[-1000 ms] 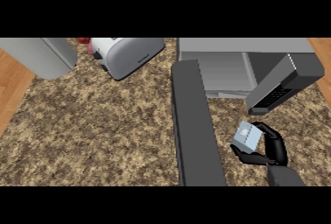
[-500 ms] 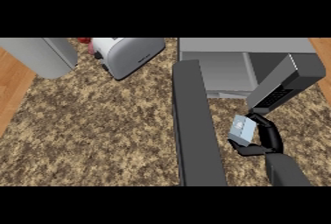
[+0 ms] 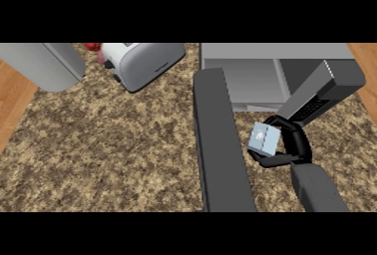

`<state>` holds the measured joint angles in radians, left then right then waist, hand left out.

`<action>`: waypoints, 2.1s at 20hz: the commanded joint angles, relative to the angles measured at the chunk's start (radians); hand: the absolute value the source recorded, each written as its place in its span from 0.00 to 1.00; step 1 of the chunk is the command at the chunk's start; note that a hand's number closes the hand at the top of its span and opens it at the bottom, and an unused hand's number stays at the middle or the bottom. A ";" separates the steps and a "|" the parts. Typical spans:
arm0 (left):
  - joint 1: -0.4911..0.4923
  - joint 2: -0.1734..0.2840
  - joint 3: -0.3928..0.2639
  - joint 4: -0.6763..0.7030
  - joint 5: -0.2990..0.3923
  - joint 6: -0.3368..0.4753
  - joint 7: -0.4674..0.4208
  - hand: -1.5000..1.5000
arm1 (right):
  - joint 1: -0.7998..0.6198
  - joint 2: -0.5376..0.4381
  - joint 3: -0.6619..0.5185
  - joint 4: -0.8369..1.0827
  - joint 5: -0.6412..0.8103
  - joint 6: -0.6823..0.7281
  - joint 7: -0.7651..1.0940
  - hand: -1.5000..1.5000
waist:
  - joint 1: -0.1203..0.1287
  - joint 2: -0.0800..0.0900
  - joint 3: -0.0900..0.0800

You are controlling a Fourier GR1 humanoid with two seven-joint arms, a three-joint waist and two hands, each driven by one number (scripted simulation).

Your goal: Pick up the milk, place it into the microwave and close the microwave

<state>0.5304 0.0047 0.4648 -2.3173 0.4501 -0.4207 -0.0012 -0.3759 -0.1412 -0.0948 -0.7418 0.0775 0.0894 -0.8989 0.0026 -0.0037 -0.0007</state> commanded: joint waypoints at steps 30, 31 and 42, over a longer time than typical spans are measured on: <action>-0.094 0.035 0.029 0.089 0.019 -0.048 0.004 0.00 | -0.657 -0.023 -0.077 0.516 0.232 -0.573 0.265 1.00 | 0.089 0.043 0.004; -0.094 0.046 0.034 0.100 0.021 -0.064 -0.003 0.00 | -0.682 -0.017 -0.085 0.523 0.231 -0.608 0.291 1.00 | 0.095 0.044 0.003; -0.136 0.042 -0.007 0.126 -0.010 -0.063 0.010 0.00 | -0.699 -0.133 -0.047 0.590 0.322 -0.787 0.218 1.00 | 0.132 0.072 0.005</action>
<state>0.4090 0.0503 0.4826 -2.1946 0.4542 -0.4860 -0.0043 -1.0498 -0.2385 -0.1593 -0.1838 0.3651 -0.6485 -0.6894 0.1197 0.0579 0.0037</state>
